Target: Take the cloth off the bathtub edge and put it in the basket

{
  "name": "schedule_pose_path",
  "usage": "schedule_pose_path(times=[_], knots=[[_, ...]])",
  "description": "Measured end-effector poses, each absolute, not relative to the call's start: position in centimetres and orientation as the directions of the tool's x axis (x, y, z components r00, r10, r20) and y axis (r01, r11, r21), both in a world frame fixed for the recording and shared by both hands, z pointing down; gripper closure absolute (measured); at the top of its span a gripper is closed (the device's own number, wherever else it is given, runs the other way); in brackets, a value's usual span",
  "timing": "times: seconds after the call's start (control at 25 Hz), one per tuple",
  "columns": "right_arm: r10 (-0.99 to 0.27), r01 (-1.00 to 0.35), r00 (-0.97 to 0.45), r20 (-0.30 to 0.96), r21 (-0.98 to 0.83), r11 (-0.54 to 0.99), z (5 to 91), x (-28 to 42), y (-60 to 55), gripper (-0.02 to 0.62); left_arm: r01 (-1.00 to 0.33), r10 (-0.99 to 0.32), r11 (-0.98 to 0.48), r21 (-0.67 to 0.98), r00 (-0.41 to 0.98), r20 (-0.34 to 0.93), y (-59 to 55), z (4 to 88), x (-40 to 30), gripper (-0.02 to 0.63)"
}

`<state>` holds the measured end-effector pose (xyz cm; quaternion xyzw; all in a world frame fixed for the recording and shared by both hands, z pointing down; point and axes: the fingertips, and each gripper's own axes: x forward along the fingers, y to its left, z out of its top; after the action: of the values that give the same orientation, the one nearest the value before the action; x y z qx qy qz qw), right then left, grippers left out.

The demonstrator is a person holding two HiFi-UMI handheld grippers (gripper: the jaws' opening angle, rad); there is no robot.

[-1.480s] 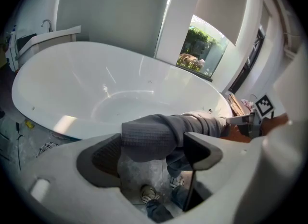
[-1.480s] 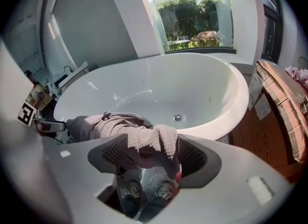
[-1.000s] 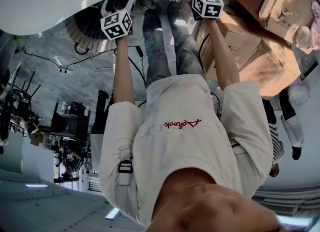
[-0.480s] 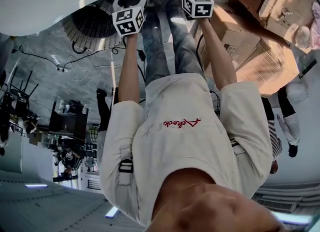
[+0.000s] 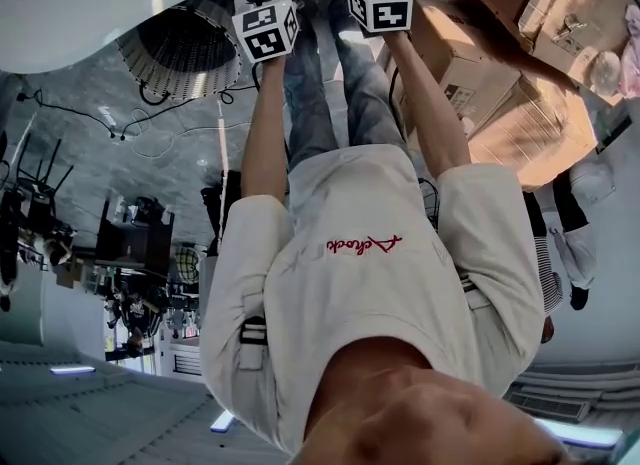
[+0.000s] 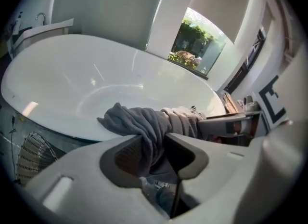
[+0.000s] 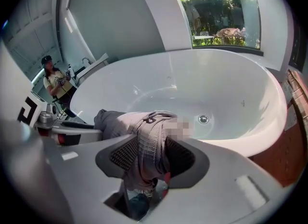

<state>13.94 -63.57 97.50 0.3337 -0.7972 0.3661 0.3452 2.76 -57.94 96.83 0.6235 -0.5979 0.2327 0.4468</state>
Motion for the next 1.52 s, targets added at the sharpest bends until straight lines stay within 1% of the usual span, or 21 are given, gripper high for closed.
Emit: schedule_pose_path(times=[0.16,0.2,0.24,0.28,0.4,0.6,0.8,1.04,1.28,1.52], knots=[[-0.295,-0.786,-0.536,0.791,-0.340,0.517,97.3,14.0,-63.6,0.445,-0.960,-0.538,0.099,0.262,0.169,0.826,-58.0,96.9,2.6,0.478],[-0.302,-0.784,-0.538,0.787,-0.336,0.522,97.1,14.0,-63.5,0.464,-0.959,-0.539,0.083,0.272,0.186,0.821,-58.1,96.9,2.9,0.502],[-0.308,-0.783,-0.541,0.783,-0.335,0.525,96.9,14.0,-63.5,0.495,-0.958,-0.539,0.064,0.279,0.202,0.818,-58.3,96.8,3.3,0.509],[-0.310,-0.781,-0.544,0.779,-0.336,0.527,96.7,14.1,-63.5,0.512,-0.957,-0.538,0.051,0.286,0.215,0.815,-58.5,96.8,3.5,0.510],[-0.294,-0.764,-0.573,0.765,-0.368,0.531,96.2,13.7,-63.4,0.526,-0.942,-0.549,0.033,0.333,0.262,0.794,-58.8,96.5,4.2,0.524],[-0.270,-0.717,-0.634,0.724,-0.421,0.556,94.9,11.7,-62.5,0.531,-0.925,-0.574,-0.010,0.380,0.317,0.755,-59.1,95.5,4.9,0.538],[-0.284,-0.693,-0.673,0.683,-0.448,0.564,93.4,11.1,-61.9,0.531,-0.916,-0.608,-0.057,0.396,0.347,0.714,-59.5,93.7,5.7,0.543],[-0.295,-0.644,-0.728,0.619,-0.470,0.604,89.4,9.9,-61.5,0.531,-0.891,-0.661,-0.107,0.441,0.395,0.638,-60.0,90.3,6.9,0.545],[-0.320,-0.608,-0.772,0.549,-0.493,0.623,84.1,9.6,-61.5,0.531,-0.884,-0.721,-0.135,0.448,0.398,0.567,-60.5,84.8,7.1,0.546],[-0.368,-0.583,-0.796,0.480,-0.449,0.677,78.1,8.0,-64.2,0.531,-0.901,-0.786,-0.159,0.404,0.363,0.501,-63.4,78.7,6.0,0.546]])
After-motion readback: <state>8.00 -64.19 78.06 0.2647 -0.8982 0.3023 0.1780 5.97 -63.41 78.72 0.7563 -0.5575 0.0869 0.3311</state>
